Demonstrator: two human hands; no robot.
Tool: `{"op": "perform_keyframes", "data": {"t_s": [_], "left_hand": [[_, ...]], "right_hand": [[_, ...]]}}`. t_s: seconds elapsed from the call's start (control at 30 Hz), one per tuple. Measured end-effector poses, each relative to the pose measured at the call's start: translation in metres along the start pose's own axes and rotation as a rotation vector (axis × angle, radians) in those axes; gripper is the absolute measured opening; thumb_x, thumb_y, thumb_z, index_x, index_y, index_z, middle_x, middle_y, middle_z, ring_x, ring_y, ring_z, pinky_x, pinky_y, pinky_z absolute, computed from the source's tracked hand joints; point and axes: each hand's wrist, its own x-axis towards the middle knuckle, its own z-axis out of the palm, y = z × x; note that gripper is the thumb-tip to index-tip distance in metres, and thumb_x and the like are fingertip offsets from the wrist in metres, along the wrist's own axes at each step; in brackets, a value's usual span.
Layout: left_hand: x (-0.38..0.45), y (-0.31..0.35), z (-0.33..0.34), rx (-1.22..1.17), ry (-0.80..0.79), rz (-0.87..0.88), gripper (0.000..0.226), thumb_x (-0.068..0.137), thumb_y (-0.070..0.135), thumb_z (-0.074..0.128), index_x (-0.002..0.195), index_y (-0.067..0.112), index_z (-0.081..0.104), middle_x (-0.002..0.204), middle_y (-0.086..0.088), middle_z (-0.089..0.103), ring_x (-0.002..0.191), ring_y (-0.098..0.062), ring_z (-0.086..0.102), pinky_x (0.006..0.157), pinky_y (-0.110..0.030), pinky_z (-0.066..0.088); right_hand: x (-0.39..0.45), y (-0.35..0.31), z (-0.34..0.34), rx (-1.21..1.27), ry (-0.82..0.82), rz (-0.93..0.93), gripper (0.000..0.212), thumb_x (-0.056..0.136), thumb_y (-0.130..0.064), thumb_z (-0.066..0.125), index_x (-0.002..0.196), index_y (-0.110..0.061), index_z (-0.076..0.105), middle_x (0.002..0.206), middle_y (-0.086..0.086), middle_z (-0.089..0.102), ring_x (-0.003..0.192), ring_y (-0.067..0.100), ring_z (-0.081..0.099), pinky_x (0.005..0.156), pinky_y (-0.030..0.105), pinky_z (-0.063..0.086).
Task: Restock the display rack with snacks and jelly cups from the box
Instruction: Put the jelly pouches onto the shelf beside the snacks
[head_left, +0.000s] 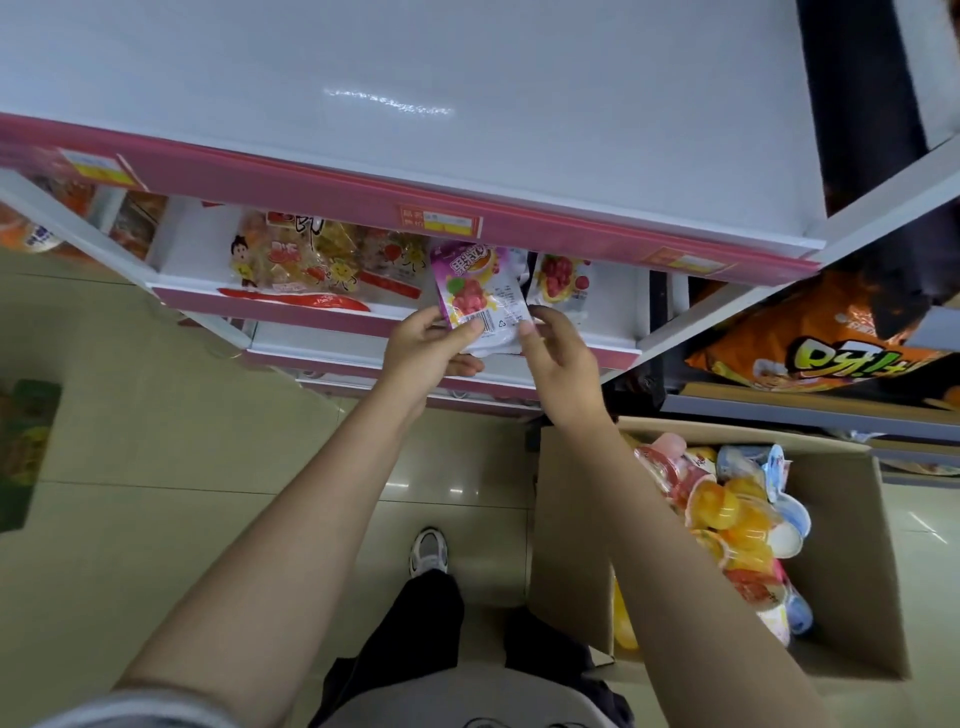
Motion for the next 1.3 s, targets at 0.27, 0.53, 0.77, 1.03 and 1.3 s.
{"op": "perform_keyframes", "data": {"t_s": [0.27,0.53,0.77,1.03,1.3], "left_hand": [[-0.001,0.003,-0.014,0.177,-0.034,0.132,0.029,0.092,0.013,0.069,0.120,0.014,0.061,0.104,-0.003,0.071,0.076,-0.023,0.072,0.071,-0.030,0.060],[0.029,0.000,-0.007,0.181,0.210,0.145,0.022,0.087,0.012,0.075,0.087,0.019,0.054,0.097,-0.011,0.069,0.066,-0.022,0.073,0.068,-0.032,0.061],[0.043,-0.001,-0.004,0.221,0.259,0.129,0.016,0.086,0.028,0.077,0.080,0.020,0.064,0.075,0.000,0.071,0.064,-0.020,0.072,0.072,-0.046,0.061],[0.031,-0.021,-0.018,1.335,0.261,1.008,0.075,0.087,0.036,0.070,0.152,0.025,0.035,0.157,-0.010,0.033,0.134,-0.036,0.038,0.104,-0.045,0.043],[0.032,-0.050,0.001,1.694,0.143,0.854,0.080,0.102,0.050,0.034,0.157,0.008,-0.004,0.166,-0.012,-0.006,0.153,-0.032,-0.004,0.123,-0.048,0.009]], "right_hand": [[0.003,-0.009,0.023,0.170,0.036,0.004,0.018,0.098,-0.026,0.061,0.108,-0.026,0.047,0.092,-0.005,0.066,0.079,0.005,0.064,0.069,0.020,0.051],[0.036,0.002,0.026,0.008,0.126,0.206,0.014,0.093,-0.029,0.068,0.092,-0.017,0.062,0.079,-0.012,0.059,0.072,0.001,0.054,0.062,0.011,0.039],[0.044,0.005,0.032,0.012,0.150,0.217,0.015,0.094,-0.031,0.067,0.089,-0.017,0.067,0.086,-0.003,0.066,0.079,0.013,0.059,0.069,0.022,0.043],[0.039,0.017,0.028,-0.272,0.190,0.107,0.031,0.095,-0.038,0.063,0.110,-0.012,0.069,0.104,0.004,0.069,0.083,0.019,0.063,0.062,0.024,0.043],[0.024,0.058,0.015,-0.811,0.187,-0.251,0.052,0.098,-0.035,0.046,0.148,-0.020,0.039,0.153,0.014,0.039,0.148,0.031,0.025,0.119,0.054,0.021]]}}
